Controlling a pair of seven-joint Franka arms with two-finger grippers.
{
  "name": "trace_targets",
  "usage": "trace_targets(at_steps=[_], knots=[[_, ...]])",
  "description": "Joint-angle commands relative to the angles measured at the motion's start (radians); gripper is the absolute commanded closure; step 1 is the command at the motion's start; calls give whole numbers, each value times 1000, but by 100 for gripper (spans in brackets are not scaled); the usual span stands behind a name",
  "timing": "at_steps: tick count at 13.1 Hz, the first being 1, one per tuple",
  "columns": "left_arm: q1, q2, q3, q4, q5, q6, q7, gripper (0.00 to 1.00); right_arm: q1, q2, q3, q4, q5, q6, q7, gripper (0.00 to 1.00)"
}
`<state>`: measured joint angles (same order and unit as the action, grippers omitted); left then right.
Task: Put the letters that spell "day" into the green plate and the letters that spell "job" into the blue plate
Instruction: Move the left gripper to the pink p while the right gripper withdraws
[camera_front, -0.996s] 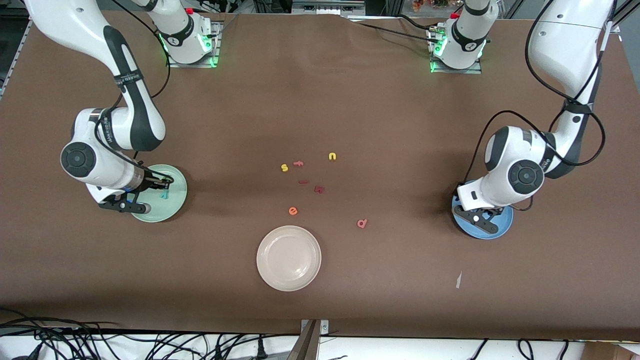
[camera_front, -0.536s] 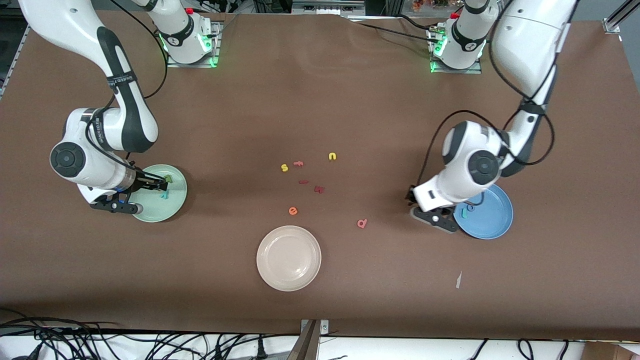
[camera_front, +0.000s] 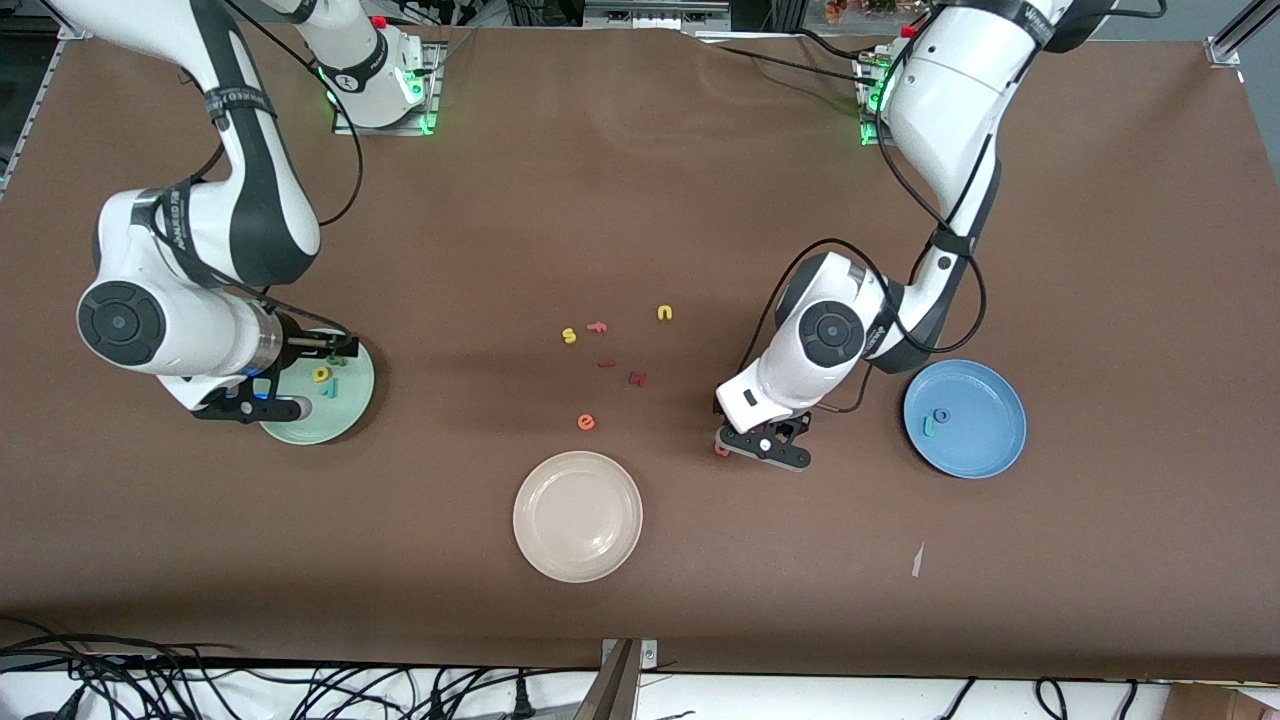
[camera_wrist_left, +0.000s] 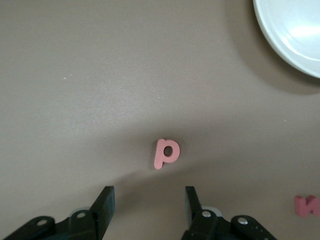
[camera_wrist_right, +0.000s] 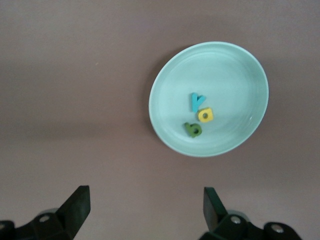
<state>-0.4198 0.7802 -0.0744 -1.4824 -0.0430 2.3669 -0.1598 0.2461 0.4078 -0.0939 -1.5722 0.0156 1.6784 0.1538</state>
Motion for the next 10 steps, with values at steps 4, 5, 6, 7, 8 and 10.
trace_targets(at_steps=[4,5,6,7,8,10], knots=[[-100,125,71,74,40,95,-58,35,30,-26,11,179,14,-255,-22,0],[-103,126,73,74,41,98,-57,35,22,-68,38,150,14,-223,-26,0],[-103,126,74,76,42,98,-57,35,19,-114,49,106,9,-169,-25,0],[-103,126,76,76,42,98,-57,35,16,-201,52,27,1,-128,-14,0],[-102,128,83,76,42,101,-53,35,1,-249,54,-32,3,-67,-17,0],[-102,129,87,76,42,114,-46,35,-49,-308,88,-46,1,-62,-17,0]])
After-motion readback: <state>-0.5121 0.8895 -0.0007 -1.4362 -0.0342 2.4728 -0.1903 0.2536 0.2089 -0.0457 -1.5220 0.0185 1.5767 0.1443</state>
